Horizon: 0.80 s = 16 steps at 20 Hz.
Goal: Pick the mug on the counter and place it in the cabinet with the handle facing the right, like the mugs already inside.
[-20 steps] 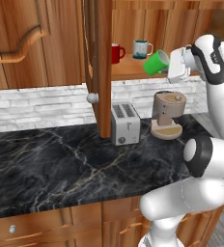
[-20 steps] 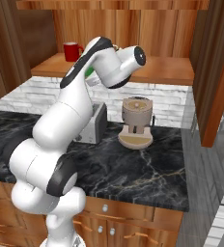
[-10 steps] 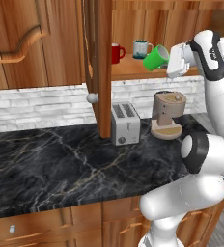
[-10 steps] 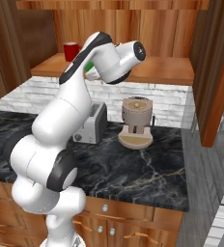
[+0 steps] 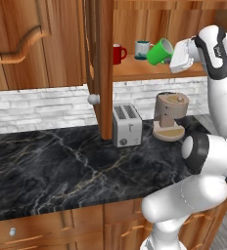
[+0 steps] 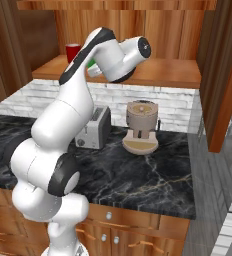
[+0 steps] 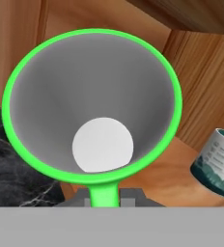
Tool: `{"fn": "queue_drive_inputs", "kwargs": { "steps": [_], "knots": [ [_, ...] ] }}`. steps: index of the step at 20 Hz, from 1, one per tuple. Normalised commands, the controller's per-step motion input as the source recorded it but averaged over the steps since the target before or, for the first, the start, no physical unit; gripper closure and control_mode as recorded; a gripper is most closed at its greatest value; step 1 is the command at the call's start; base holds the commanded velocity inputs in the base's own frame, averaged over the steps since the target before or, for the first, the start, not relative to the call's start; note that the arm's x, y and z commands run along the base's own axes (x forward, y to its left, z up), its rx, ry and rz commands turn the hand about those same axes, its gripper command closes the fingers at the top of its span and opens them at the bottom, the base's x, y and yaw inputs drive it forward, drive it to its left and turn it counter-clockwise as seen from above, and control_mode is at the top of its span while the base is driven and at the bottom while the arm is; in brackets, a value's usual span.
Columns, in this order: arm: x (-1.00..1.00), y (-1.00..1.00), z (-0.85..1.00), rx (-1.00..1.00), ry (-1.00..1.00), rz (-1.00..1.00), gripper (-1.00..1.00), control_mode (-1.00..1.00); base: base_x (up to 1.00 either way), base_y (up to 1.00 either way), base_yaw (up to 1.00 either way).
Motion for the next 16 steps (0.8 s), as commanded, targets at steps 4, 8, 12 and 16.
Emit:
{"fn": "queue_drive_inputs", "kwargs": {
  "steps": [4,8,12,16],
  "knots": [
    [-0.12,-0.02,0.05,0.02,0.05,-0.03,1.0,-1.0,0.0,0.0,0.0],
    [-0.13,0.0,0.0,0.01,0.0,-0.03,1.0,-1.0,0.0,0.0,0.0],
    [-0.11,0.0,0.0,0.0,0.0,-0.03,1.0,-1.0,0.0,0.0,0.0],
    [-0.11,0.01,-0.01,0.0,0.0,-0.03,1.0,-1.0,0.0,0.0,0.0]
  ]
}}
